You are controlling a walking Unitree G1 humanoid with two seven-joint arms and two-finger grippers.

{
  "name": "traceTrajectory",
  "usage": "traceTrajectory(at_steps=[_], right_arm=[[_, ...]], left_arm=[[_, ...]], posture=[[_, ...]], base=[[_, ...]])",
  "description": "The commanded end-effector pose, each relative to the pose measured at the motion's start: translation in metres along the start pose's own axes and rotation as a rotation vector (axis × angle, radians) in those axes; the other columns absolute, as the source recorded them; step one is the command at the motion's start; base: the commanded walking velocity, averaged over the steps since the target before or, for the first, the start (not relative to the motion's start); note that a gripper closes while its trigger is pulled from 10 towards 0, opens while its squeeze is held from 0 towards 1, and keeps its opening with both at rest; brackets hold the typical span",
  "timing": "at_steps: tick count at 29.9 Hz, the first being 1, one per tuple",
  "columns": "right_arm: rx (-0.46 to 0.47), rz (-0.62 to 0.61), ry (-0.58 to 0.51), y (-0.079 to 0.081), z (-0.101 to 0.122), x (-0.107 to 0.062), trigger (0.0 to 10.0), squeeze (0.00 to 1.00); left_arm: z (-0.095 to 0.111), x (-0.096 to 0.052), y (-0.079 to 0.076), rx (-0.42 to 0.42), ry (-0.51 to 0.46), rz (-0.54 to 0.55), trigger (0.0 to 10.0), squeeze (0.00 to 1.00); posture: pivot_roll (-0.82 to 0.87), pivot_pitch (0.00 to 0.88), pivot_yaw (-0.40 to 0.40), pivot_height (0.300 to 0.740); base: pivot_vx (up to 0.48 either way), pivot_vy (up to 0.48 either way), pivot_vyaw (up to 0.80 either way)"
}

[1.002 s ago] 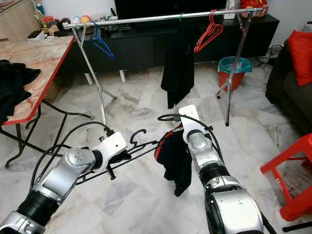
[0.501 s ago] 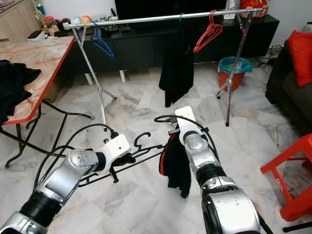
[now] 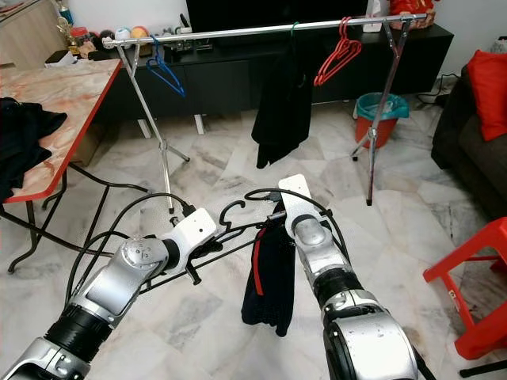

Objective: Hang hanger

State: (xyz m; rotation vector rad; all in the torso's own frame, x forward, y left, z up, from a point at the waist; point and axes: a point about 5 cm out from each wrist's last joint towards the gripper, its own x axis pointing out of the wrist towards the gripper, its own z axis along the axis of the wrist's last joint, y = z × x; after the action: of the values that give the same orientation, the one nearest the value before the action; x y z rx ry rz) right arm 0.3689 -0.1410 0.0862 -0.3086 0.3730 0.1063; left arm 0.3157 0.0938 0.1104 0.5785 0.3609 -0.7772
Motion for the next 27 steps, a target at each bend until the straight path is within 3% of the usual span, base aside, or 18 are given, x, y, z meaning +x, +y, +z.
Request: traceTrajectory(at_steps=[1, 13, 18, 27], right_arm=[[-0.005, 0.017, -0.031, 0.006, 0.010, 0.000, 10.0, 0.00], [-0.016, 0.058, -0.026, 0.019, 0.012, -0.002, 10.0, 0.00], [-0.038, 0.127, -0.027, 0.034, 0.013, -0.002, 10.0, 0.00], [-0.056, 0.144, -0.033, 0.035, 0.014, -0.003, 10.0, 0.00]], left_arm=[[-0.007, -0.002, 0.011, 0.009, 0.060, 0.056, 10.0, 0.00], [-0.006, -0.001, 0.016, -0.013, 0.061, 0.101, 10.0, 0.00], [0.005, 0.001, 0.001, -0.054, -0.029, -0.001, 10.0, 0.00], [0.018, -0.005, -0.019, -0.068, -0.135, -0.202, 10.0, 0.00]], posture=[[0.04, 0.000, 0.081, 0.740], [0.04, 0.000, 0.079, 0.740], [0.05, 0.000, 0.076, 0.740], [0.05, 0.000, 0.073, 0.740]], base=[[0.000, 0.000, 0.00], [0.000, 0.000, 0.00], [0.000, 0.000, 0.00], [0.000, 0.000, 0.00]])
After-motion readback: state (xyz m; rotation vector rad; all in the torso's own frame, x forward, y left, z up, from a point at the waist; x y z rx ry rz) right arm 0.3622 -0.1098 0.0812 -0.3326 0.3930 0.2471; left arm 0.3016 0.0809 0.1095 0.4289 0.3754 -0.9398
